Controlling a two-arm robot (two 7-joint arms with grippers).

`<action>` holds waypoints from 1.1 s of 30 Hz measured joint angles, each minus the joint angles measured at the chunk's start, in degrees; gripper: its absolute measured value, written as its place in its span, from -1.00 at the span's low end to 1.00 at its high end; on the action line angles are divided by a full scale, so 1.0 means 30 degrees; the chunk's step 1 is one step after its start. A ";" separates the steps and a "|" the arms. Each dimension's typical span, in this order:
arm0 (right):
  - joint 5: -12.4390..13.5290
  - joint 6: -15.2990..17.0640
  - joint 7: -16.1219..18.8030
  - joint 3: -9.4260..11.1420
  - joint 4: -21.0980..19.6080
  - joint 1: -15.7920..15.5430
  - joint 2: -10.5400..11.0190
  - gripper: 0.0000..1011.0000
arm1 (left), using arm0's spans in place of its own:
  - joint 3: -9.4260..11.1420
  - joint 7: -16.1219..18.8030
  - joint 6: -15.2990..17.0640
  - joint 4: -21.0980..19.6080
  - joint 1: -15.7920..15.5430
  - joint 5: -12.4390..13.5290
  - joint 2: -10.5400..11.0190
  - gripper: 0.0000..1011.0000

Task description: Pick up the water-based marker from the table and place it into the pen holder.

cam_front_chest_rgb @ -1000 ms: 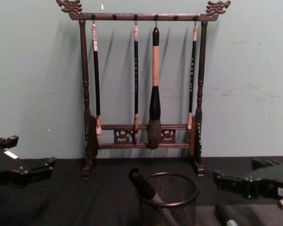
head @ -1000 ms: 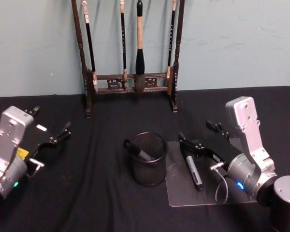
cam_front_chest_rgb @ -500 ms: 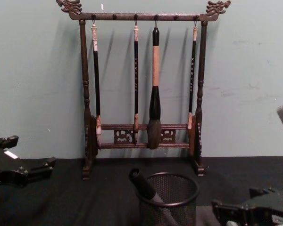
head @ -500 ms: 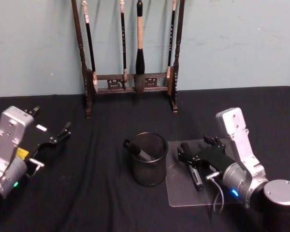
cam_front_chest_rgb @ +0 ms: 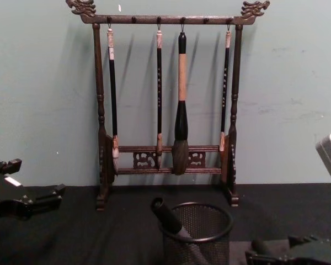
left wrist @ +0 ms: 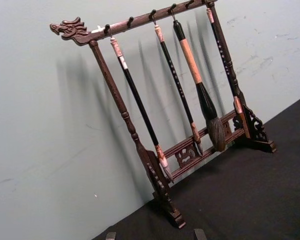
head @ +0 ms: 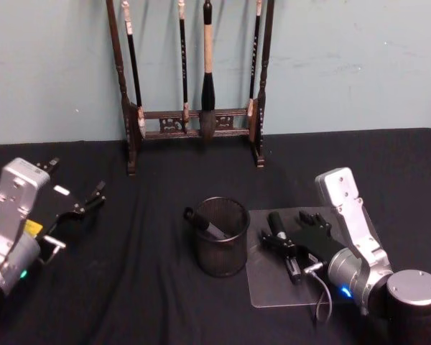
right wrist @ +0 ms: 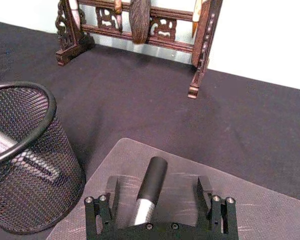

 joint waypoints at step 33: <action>0.0257 -0.0228 0.0827 -0.0282 0.0654 0.0204 0.0194 0.98 | 0.0000 0.0000 0.0001 0.0001 0.0001 0.0000 0.0000 1.00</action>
